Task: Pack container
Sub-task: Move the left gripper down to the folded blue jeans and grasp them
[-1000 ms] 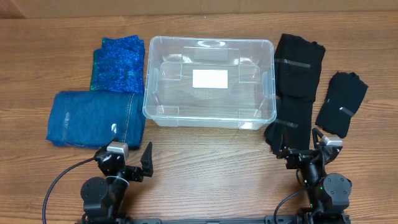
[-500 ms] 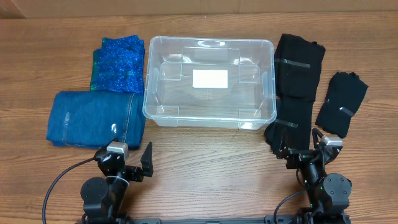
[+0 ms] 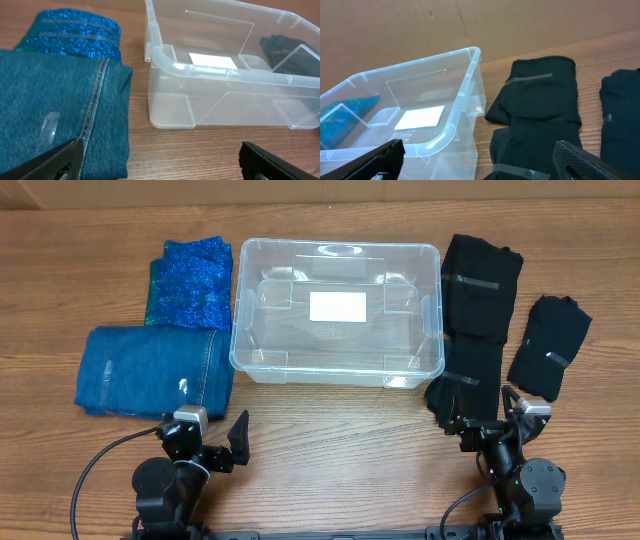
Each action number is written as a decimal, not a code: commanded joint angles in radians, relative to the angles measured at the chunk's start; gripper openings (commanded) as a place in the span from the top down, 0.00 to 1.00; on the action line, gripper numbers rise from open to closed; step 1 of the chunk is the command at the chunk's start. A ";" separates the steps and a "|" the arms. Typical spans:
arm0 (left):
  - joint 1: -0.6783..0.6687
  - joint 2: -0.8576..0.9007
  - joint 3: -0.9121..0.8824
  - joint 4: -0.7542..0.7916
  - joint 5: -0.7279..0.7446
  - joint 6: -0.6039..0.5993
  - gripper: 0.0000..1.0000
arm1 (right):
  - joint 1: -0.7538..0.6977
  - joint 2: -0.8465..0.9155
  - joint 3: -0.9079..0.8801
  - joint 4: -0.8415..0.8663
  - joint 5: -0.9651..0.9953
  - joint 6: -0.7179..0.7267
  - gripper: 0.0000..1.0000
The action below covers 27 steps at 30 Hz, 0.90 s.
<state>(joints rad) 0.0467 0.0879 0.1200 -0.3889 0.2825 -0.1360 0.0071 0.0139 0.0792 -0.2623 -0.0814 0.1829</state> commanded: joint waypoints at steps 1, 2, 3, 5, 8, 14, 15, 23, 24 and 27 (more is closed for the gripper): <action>0.003 0.032 0.004 -0.029 0.003 -0.062 0.00 | -0.003 -0.004 0.000 0.006 -0.002 -0.001 0.00; 0.003 0.048 0.018 -0.061 -0.029 -0.083 0.00 | -0.003 -0.004 0.000 0.006 -0.002 -0.001 0.00; 0.003 0.073 0.043 -0.098 -0.062 -0.089 0.00 | -0.003 -0.004 0.000 0.006 -0.002 -0.001 0.00; 0.003 0.118 0.097 -0.143 -0.121 -0.100 0.00 | -0.003 -0.004 0.000 0.006 -0.002 -0.001 0.00; 0.003 0.238 0.264 -0.245 -0.225 -0.164 0.00 | -0.003 -0.004 0.000 0.006 -0.002 -0.001 0.00; 0.003 0.581 0.729 -0.435 -0.093 0.110 0.00 | -0.003 -0.004 0.000 0.006 -0.002 -0.001 0.00; 0.005 0.618 0.769 -0.441 -0.067 0.129 0.00 | -0.003 -0.004 0.000 0.006 -0.002 -0.001 0.00; 0.204 1.018 1.041 -0.506 -0.078 -0.186 0.00 | -0.003 -0.004 0.000 0.006 -0.002 -0.001 0.00; 0.250 1.068 1.062 -0.521 -0.040 -0.187 0.00 | -0.003 -0.004 0.000 0.006 -0.002 -0.001 0.00; 0.431 1.239 1.115 -0.565 0.045 -0.181 0.00 | -0.003 -0.004 0.000 0.006 -0.002 -0.001 0.00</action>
<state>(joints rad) 0.3115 1.1790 1.1702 -0.9188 0.2020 -0.2749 0.0071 0.0151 0.0772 -0.2607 -0.0814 0.1825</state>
